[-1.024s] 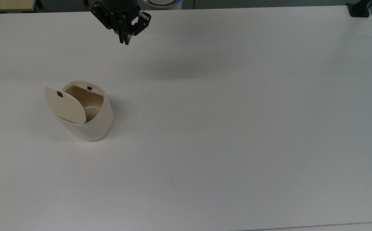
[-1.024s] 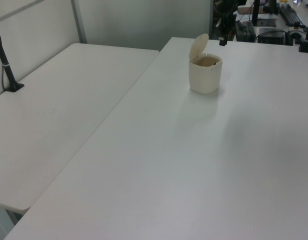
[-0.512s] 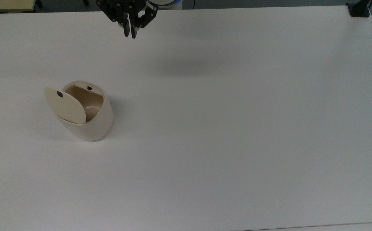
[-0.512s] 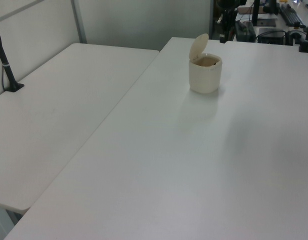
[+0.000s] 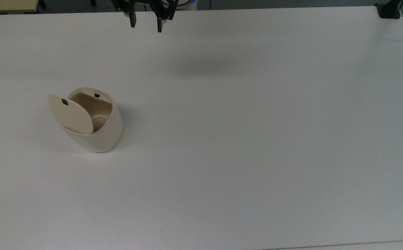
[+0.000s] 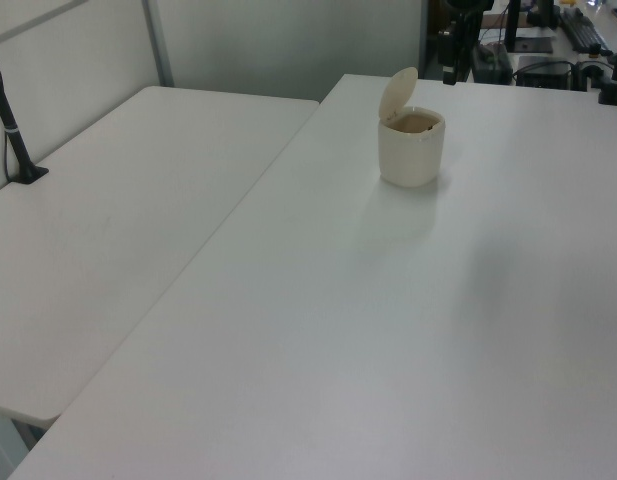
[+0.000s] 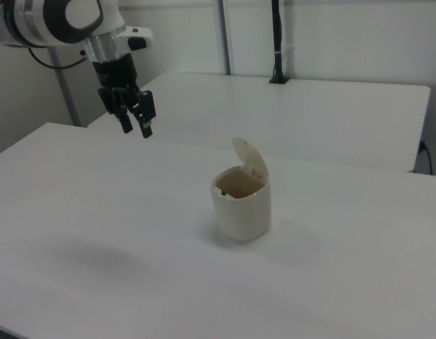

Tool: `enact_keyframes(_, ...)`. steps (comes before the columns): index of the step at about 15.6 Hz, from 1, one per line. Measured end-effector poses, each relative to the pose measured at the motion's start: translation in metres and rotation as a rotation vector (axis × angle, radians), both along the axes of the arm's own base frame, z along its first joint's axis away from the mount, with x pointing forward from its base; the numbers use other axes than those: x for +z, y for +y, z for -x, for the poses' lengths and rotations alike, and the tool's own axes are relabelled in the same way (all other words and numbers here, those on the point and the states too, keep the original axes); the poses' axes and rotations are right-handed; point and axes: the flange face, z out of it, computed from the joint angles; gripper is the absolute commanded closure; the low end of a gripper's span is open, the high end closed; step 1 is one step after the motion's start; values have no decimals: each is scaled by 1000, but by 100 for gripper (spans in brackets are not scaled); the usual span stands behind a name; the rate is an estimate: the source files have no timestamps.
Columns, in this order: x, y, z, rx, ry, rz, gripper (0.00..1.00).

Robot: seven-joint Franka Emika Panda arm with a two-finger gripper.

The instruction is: Open the trash bin

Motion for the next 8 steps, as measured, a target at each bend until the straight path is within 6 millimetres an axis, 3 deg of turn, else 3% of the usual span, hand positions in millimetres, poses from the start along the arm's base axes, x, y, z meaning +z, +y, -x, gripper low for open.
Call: enact_keyframes(8,4,0,3,13,-3,0,0)
